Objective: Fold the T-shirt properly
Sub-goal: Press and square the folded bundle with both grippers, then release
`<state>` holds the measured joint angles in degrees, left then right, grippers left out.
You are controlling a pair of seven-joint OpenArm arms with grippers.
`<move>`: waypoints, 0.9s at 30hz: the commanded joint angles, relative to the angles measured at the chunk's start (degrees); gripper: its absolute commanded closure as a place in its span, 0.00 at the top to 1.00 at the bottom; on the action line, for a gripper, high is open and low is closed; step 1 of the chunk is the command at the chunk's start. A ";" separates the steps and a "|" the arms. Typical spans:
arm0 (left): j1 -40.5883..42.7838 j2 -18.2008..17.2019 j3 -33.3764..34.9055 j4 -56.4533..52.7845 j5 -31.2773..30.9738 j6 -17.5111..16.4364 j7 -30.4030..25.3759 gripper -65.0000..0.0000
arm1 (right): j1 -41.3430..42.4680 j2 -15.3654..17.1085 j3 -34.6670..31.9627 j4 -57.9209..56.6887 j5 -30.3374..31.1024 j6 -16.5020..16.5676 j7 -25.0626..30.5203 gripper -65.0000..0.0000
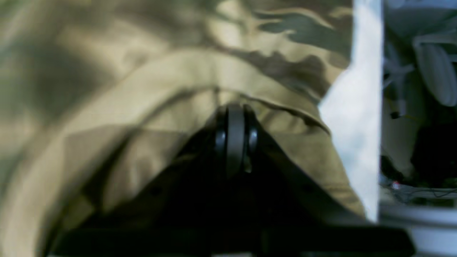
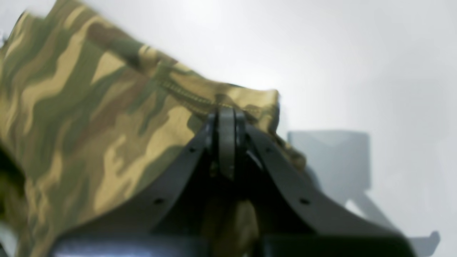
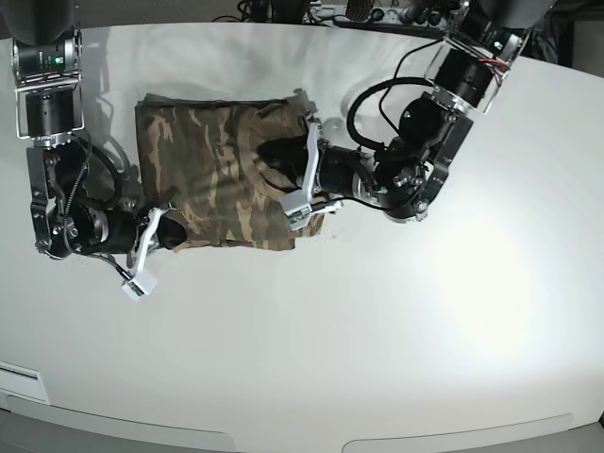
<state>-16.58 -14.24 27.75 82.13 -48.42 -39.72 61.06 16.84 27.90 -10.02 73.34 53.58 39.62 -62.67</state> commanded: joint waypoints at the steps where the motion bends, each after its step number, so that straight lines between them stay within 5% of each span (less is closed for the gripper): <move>1: -1.79 -1.68 -0.33 0.72 1.51 -0.28 -0.57 0.00 | -0.20 1.62 0.37 2.25 3.13 0.38 -1.31 0.00; 8: -4.59 -6.25 -0.33 0.26 18.45 -0.28 -20.15 0.00 | -11.85 3.52 2.08 14.53 8.66 0.38 -3.96 0.00; 11: -4.70 -5.70 -0.33 -0.76 26.12 -0.28 -29.97 0.00 | -16.76 3.50 3.61 18.03 9.64 0.38 -4.04 0.00; 17: -5.81 -1.77 -0.33 -8.98 38.66 5.53 -44.02 0.00 | -27.12 1.14 10.03 24.41 9.66 0.38 -4.02 0.00; 24: -11.32 2.97 -0.33 -18.86 40.89 5.42 -47.30 0.00 | -35.04 -6.84 19.19 33.92 9.64 0.38 -4.02 0.00; 27: -13.55 2.95 -0.94 -16.92 36.94 5.27 -45.00 0.00 | -35.39 -9.40 23.39 38.69 9.66 0.38 -4.00 0.00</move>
<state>-27.75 -11.35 27.51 63.81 -10.57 -34.74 18.28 -19.16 17.72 12.93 111.13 61.91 39.70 -67.94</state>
